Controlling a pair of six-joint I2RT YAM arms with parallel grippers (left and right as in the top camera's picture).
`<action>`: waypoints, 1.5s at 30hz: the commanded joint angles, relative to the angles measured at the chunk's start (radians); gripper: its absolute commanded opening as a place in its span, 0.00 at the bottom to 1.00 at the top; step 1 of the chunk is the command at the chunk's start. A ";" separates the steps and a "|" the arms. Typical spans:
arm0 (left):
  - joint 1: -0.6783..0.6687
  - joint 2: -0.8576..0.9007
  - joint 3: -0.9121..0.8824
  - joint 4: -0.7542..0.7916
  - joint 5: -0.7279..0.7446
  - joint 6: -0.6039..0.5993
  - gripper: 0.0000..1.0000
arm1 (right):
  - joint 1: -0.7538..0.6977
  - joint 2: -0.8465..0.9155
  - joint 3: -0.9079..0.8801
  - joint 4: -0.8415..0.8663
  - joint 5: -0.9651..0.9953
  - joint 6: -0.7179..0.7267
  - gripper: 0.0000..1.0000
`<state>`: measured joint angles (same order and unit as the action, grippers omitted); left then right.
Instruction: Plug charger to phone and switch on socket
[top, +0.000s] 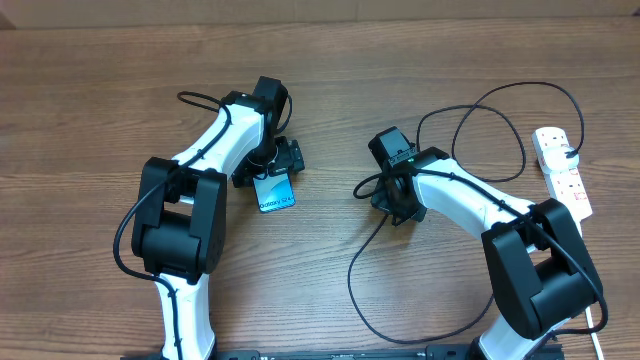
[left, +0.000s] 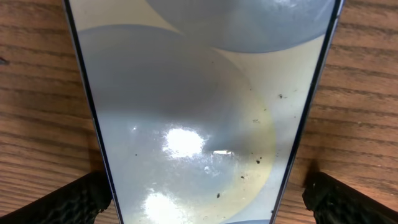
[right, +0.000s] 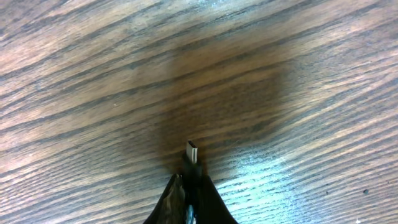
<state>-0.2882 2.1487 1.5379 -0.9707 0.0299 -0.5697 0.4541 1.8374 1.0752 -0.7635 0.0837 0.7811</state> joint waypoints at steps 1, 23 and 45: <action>0.000 0.072 -0.048 0.007 0.094 0.013 1.00 | 0.000 0.038 -0.034 -0.019 0.027 -0.008 0.04; 0.000 0.072 -0.048 0.051 0.101 0.007 1.00 | -0.046 0.037 0.081 -0.077 -1.123 -0.998 0.04; 0.000 0.072 -0.048 0.100 0.090 0.095 1.00 | -0.043 0.037 0.074 -0.077 -1.125 -0.937 0.04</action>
<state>-0.2882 2.1426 1.5368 -0.8761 0.0406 -0.5419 0.4076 1.8744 1.1355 -0.8413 -1.0218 -0.1745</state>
